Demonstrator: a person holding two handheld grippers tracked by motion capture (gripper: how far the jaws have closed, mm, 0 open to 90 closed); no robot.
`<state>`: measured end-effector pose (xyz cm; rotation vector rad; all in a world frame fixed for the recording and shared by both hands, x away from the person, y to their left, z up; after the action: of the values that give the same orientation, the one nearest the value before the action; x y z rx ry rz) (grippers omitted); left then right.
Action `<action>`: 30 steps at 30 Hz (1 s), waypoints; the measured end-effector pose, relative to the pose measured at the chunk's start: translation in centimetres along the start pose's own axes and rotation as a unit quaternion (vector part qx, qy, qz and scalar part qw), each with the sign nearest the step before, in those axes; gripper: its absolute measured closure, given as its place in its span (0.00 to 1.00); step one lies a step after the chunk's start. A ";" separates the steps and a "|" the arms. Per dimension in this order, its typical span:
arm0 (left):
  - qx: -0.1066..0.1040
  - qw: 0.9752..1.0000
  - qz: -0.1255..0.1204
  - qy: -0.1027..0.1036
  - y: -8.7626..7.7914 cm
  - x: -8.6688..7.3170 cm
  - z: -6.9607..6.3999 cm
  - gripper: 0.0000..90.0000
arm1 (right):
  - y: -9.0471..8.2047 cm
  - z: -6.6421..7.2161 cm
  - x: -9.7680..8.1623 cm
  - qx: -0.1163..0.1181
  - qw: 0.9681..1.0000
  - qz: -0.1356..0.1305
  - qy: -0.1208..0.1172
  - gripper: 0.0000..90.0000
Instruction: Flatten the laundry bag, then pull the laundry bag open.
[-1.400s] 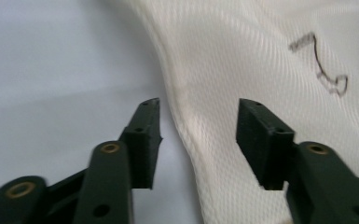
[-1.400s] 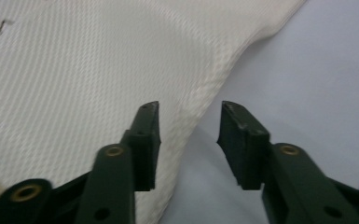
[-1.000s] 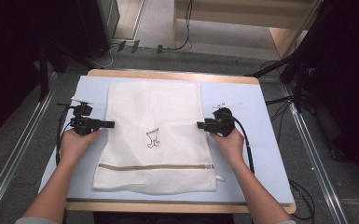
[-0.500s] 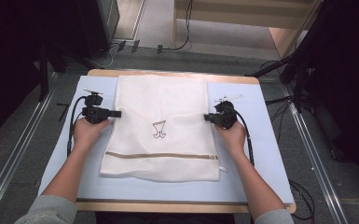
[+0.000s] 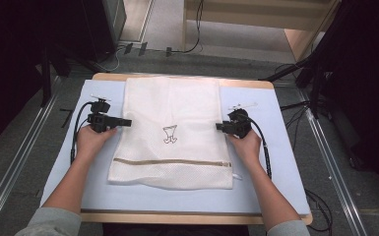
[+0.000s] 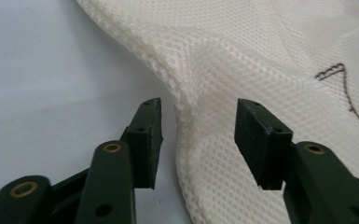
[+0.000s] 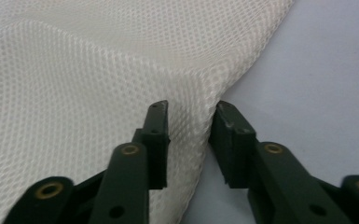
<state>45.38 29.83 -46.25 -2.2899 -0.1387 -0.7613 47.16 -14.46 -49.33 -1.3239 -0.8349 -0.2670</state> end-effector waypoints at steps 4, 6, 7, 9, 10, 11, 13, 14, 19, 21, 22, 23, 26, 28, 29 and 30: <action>-0.017 1.000 -0.014 0.004 -1.0 -0.1 -0.8 0.51 | -0.5 0.0 -0.1 0.023 1.000 0.012 0.009 0.54; -0.021 1.000 -0.015 0.010 -1.3 -0.2 -1.3 0.49 | -1.1 0.0 -0.1 0.028 1.000 0.006 0.006 0.55; -0.017 1.000 -0.014 0.021 -1.5 -0.2 -1.8 0.49 | -1.7 0.1 0.0 0.021 1.000 -0.005 -0.003 0.56; -0.015 1.000 -0.013 0.024 -1.7 -0.2 -2.0 0.48 | -2.0 0.1 0.0 0.022 1.000 -0.008 -0.004 0.56; -0.015 0.999 -0.014 0.028 -1.8 -0.2 -2.2 0.48 | -2.3 0.1 0.0 0.024 1.000 -0.012 -0.001 0.57; -0.017 0.999 -0.017 0.028 -1.9 -0.2 -2.4 0.47 | -2.8 0.1 -0.2 0.027 0.999 -0.016 -0.004 0.58; -0.016 0.999 -0.021 0.037 -2.3 -0.3 -3.0 0.47 | -3.3 0.2 -0.4 0.029 0.999 -0.014 -0.007 0.58; -0.016 0.999 -0.021 0.037 -2.3 -0.3 -3.0 0.47 | -3.3 0.2 -0.4 0.029 0.999 -0.014 -0.007 0.58; -0.009 0.998 -0.020 0.055 -3.0 -0.9 -4.3 0.47 | -4.6 0.3 -1.0 0.034 0.999 -0.031 -0.010 0.59; -0.008 0.998 -0.022 0.058 -3.2 -1.0 -4.6 0.47 | -5.0 0.3 -1.3 0.037 0.999 -0.031 -0.010 0.60; -0.007 0.998 -0.021 0.060 -3.3 -1.0 -4.8 0.47 | -5.2 0.3 -1.5 0.038 0.999 -0.029 -0.010 0.60; -0.006 0.998 -0.021 0.061 -3.3 -1.1 -5.0 0.46 | -5.3 0.3 -1.7 0.038 0.999 -0.030 -0.013 0.60; -0.009 0.997 -0.023 0.067 -3.4 -1.2 -5.4 0.44 | -5.5 0.4 -2.1 0.040 0.999 -0.028 -0.013 0.60; -0.013 0.997 -0.027 0.068 -3.4 -1.2 -5.9 0.44 | -5.9 0.6 -2.6 0.042 0.999 -0.027 -0.021 0.60; -0.012 0.997 -0.027 0.070 -3.4 -1.2 -6.0 0.43 | -6.1 0.7 -2.7 0.042 0.999 -0.026 -0.021 0.60; -0.015 0.997 -0.028 0.069 -3.4 -1.2 -6.2 0.43 | -6.3 0.7 -2.8 0.044 0.998 -0.028 -0.022 0.60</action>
<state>40.34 28.44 -41.36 -2.2605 -0.1291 -0.9533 41.09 -16.25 -46.52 -1.2288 -0.9119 -0.2428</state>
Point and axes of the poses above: each handheld gripper's, and its own axes: y roughly forward along the jaws, x roughly out of its top, z roughly to its left, the point moved 3 cm from there along y, roughly forward along the jaws, and after that the axes turned 15 degrees about -x, right-handed, at the moved point
